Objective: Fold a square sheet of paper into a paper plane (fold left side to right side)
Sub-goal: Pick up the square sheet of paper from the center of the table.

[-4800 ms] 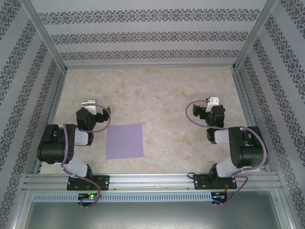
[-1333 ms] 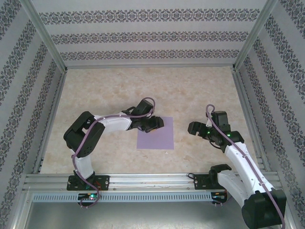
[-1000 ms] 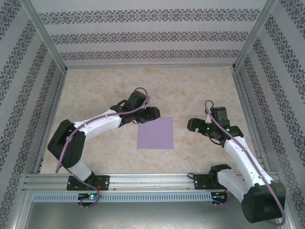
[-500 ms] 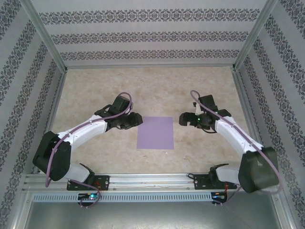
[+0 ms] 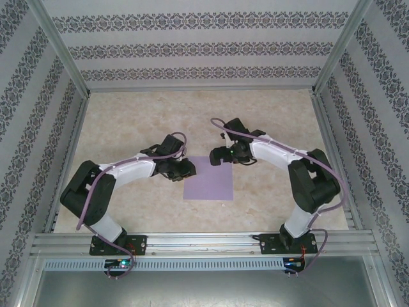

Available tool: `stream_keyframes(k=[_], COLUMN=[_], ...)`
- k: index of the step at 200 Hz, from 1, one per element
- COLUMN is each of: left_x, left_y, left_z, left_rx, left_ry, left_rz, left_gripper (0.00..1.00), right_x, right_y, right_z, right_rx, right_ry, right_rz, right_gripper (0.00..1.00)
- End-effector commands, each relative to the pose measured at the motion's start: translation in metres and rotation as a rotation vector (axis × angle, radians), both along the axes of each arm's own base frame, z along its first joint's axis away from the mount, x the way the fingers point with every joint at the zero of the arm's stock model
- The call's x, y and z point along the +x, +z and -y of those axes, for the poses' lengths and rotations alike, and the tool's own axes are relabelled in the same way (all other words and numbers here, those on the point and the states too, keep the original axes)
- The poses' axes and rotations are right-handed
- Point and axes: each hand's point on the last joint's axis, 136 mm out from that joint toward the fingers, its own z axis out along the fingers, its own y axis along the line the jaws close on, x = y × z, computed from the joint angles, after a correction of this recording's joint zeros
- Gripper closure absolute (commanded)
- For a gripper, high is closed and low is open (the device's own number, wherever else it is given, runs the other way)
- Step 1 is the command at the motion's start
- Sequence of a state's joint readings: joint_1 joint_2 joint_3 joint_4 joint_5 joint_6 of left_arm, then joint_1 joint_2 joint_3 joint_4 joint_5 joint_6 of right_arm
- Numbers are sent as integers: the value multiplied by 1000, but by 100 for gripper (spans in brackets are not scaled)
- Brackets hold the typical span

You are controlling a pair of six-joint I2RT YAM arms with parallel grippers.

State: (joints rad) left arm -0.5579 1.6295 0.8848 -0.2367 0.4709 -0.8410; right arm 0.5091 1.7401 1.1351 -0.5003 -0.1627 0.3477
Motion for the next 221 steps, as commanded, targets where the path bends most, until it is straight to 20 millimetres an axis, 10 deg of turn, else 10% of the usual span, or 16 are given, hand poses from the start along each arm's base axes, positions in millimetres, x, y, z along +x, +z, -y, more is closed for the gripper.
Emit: stream_keyframes(k=[1,110,221], left_x=[-4,-25,-22], left_y=[-3,-47,-49], left_z=[12,0,1], left_rx=[-14,43,25], left_ry=[-27,-9,10], left_rz=[-13,-96,-79], left_gripper=[78,83,83], right_x=[6,-21,-49], right_y=[-5,-40,-20], right_z=[-4,-20,-49], right_rx=[-56,-82,11], right_ry=[4,36,83], right_rz=[7,-106,-146], right_gripper=[3,4,24])
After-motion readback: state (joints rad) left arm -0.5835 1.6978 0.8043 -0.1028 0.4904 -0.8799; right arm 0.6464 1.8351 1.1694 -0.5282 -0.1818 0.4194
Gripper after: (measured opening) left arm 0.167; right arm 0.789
